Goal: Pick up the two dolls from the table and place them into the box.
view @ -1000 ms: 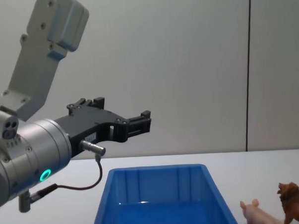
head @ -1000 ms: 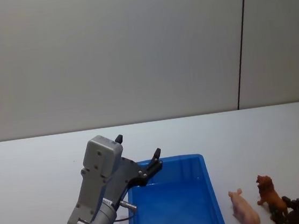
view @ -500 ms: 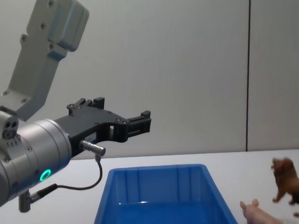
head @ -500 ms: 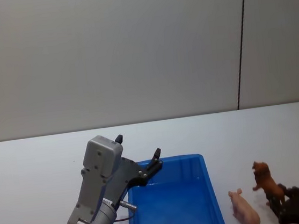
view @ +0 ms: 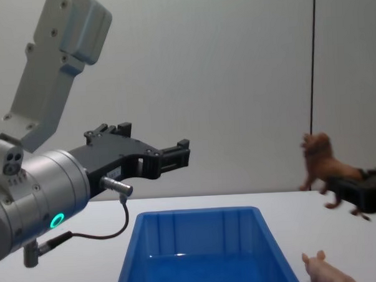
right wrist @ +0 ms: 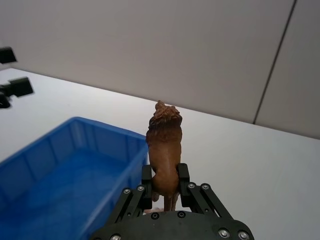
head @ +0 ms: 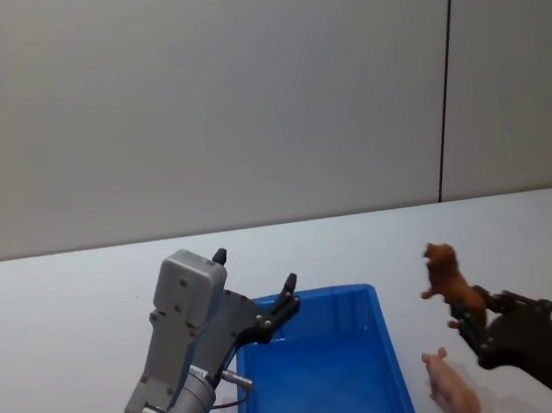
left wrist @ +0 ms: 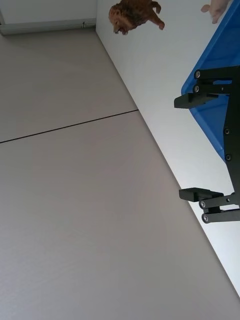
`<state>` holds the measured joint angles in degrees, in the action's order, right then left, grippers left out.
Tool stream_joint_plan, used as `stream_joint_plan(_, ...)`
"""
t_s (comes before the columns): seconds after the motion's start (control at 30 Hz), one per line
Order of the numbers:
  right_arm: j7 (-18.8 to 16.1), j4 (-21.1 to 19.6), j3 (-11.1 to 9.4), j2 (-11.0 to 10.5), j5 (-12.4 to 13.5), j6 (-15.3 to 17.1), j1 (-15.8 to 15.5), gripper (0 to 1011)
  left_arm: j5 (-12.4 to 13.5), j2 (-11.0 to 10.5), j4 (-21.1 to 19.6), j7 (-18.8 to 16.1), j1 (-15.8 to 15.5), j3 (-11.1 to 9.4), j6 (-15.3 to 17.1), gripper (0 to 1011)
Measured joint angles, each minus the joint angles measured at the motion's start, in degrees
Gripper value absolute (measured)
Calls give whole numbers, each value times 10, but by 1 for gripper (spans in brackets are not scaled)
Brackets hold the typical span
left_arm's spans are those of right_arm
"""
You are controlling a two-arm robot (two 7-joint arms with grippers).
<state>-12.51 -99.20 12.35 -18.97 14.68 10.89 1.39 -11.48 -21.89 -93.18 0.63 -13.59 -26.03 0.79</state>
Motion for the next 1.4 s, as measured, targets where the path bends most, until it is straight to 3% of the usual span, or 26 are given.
stream_joint_plan(0.23, -32, 4, 13, 20, 0, 11, 22, 282, 0, 0, 0, 0, 0, 0, 0, 1001)
stream_joint_plan(0.53, -89, 51, 39, 65, -6, 40, 74, 282, 0, 0, 0, 0, 0, 0, 0, 1001)
stream_joint_plan(0.77, -113, 91, 51, 90, -8, 53, 106, 306, 0, 0, 0, 0, 0, 0, 0, 1001)
stream_joint_plan(1.1, -124, 127, 60, 109, -10, 67, 133, 628, 0, 0, 0, 0, 0, 0, 0, 1001)
stream_joint_plan(1.4, -108, 128, 61, 110, -18, 67, 135, 910, 0, 0, 0, 0, 0, 0, 0, 1001)
